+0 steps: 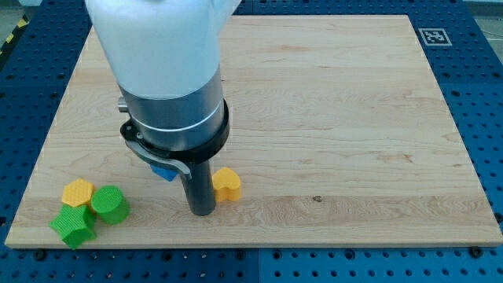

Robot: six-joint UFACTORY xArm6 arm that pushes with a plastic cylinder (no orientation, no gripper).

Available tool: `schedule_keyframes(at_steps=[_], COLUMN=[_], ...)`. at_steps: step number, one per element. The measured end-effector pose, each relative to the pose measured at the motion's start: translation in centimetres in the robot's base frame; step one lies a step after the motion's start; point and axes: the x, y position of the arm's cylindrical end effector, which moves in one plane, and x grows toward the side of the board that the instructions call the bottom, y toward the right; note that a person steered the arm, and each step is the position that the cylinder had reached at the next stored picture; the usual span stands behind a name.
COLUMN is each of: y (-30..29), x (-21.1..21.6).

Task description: Move yellow heart at center of the board

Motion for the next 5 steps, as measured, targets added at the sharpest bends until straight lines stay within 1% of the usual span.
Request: schedule_keyframes(at_steps=[4, 5], y=[0.0, 0.1], x=[-0.5, -2.7])
